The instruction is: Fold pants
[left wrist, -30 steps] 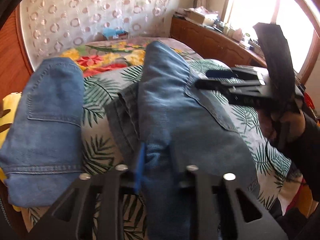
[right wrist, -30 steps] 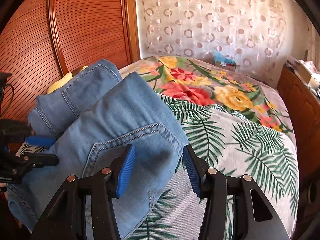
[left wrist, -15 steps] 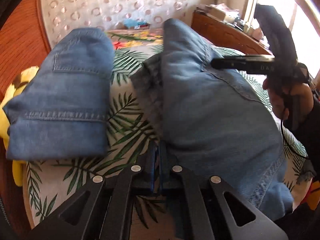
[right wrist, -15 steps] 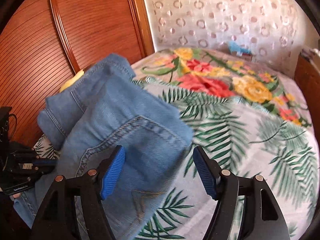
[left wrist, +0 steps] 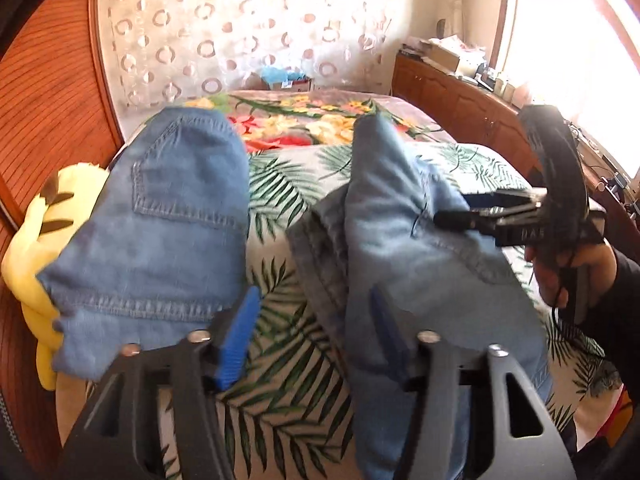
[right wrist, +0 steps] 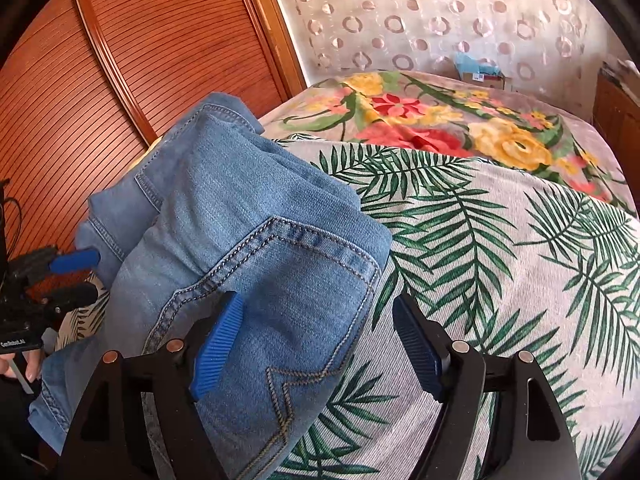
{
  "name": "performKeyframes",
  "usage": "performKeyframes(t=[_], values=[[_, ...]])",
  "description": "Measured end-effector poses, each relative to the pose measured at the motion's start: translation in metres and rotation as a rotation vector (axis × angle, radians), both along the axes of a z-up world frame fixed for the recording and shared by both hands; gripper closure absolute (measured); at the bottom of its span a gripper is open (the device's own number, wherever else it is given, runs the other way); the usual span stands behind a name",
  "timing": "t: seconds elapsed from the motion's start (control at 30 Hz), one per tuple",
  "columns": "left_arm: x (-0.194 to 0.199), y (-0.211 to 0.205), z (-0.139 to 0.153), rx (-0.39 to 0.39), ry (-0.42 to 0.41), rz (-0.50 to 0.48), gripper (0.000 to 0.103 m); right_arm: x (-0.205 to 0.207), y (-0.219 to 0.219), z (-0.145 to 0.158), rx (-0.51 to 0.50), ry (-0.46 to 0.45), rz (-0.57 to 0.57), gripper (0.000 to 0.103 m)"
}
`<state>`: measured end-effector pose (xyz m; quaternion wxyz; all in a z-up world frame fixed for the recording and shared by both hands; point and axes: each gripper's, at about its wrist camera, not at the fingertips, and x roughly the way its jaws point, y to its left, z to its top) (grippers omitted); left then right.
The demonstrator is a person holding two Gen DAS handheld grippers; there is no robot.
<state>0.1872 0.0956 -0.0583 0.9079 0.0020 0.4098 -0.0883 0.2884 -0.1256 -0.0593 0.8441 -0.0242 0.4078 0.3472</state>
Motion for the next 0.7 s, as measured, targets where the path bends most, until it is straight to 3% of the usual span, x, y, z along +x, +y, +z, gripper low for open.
performKeyframes(t=[0.17, 0.33, 0.4, 0.5, 0.57, 0.7], values=[[0.029, -0.010, -0.005, -0.013, 0.019, -0.037, 0.033, -0.001, 0.003, -0.005, 0.046, 0.042, 0.026, 0.025], [0.053, -0.010, -0.031, -0.057, 0.100, -0.066, 0.034, 0.001, 0.009, -0.003, 0.076, 0.070, 0.073, 0.053], [0.054, -0.011, -0.034, -0.088, 0.102, -0.089, 0.048, 0.003, 0.008, 0.005, 0.078, 0.061, 0.076, 0.079], [0.049, -0.012, -0.031, -0.147, 0.102, -0.123, 0.073, 0.001, 0.007, 0.034, 0.135, 0.043, 0.110, 0.085], [0.046, -0.013, -0.023, -0.156, 0.084, -0.135, 0.088, -0.008, 0.019, 0.055, 0.111, -0.011, 0.136, 0.086], [0.037, -0.002, 0.001, -0.183, 0.010, -0.109, 0.092, -0.029, 0.052, 0.102, 0.074, -0.118, 0.197, 0.087]])
